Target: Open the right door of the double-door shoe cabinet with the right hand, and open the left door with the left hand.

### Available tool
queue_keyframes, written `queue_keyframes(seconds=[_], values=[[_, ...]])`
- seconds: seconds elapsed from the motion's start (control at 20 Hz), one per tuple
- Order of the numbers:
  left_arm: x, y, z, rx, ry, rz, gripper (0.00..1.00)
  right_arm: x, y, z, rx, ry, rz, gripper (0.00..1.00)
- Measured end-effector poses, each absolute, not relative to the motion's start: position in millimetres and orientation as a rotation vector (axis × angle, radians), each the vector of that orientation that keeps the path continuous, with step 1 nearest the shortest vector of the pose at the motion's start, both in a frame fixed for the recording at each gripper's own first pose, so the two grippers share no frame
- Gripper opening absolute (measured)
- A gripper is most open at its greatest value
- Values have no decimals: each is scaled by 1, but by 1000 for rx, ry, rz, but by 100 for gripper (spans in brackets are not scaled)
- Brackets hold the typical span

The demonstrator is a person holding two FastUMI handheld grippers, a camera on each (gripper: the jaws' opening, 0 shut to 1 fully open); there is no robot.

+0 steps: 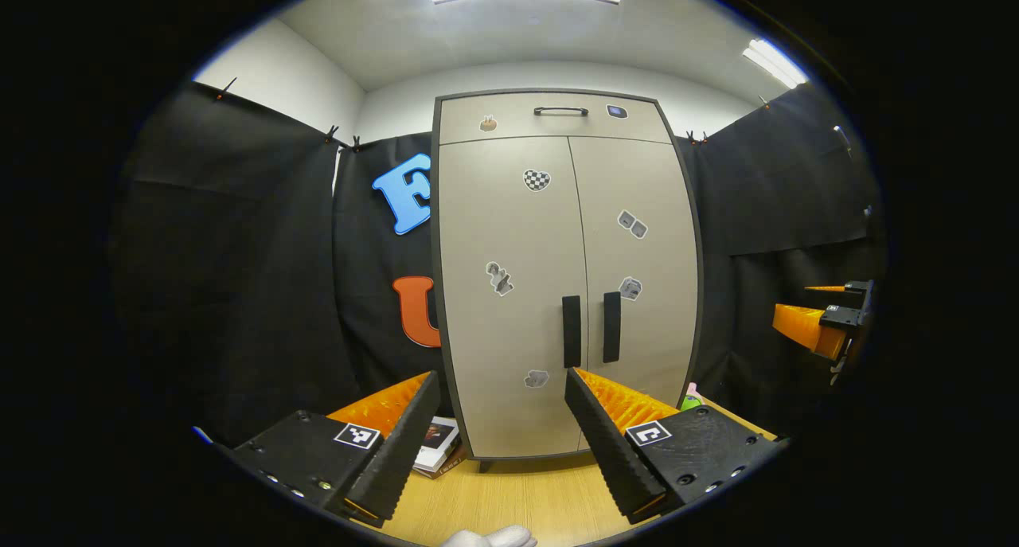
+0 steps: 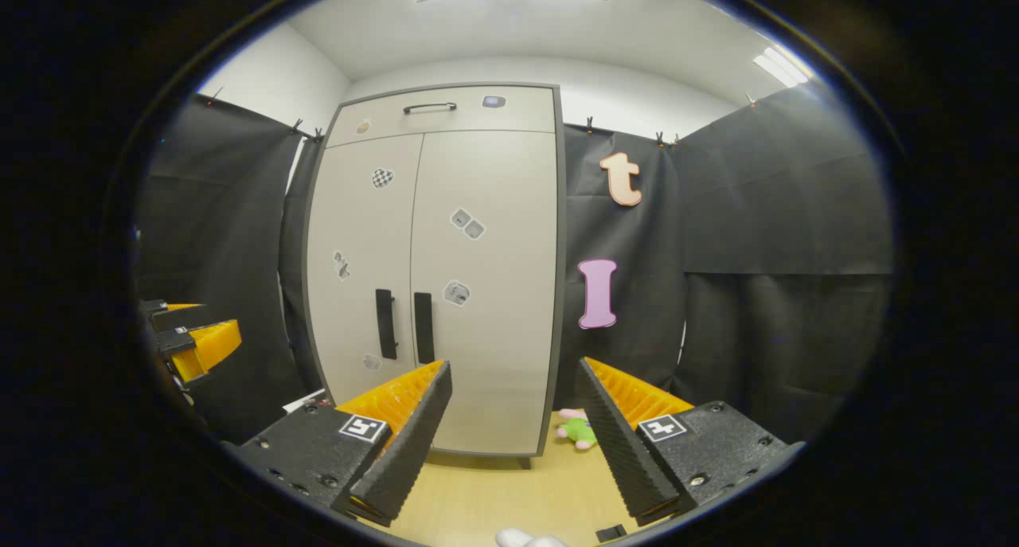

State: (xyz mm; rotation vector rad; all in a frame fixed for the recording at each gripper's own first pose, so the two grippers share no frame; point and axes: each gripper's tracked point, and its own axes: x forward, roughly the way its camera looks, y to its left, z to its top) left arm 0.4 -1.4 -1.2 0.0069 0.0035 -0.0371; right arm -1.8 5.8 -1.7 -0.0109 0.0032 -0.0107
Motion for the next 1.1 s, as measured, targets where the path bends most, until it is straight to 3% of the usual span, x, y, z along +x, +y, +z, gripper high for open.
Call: queue_keyframes(seconds=[0.5,1.1], values=[[-4,7,-9,10,14,-29,96,32,27,-3,-17,6,-4,100],[-6,27,-22,-11,49,33,96,173,118,-25,-21,62,68,99]])
